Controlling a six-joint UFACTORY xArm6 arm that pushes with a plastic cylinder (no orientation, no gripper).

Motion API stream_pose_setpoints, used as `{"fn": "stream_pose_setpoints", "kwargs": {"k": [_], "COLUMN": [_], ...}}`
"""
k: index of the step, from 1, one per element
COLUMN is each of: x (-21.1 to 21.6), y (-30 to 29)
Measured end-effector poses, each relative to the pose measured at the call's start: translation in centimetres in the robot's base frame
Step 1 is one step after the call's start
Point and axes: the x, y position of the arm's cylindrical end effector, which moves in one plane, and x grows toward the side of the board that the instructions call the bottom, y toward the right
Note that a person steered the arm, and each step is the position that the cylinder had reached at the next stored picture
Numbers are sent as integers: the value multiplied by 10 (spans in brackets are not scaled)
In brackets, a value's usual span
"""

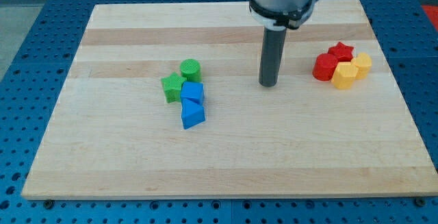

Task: Move green circle in between green star and blue cube

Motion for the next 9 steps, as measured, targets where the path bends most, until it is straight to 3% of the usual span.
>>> {"fn": "stream_pose_setpoints", "kwargs": {"k": [1,2,5,9], "x": [-43,-52,-35,7], "y": [-5,-47,-145,-172]}}
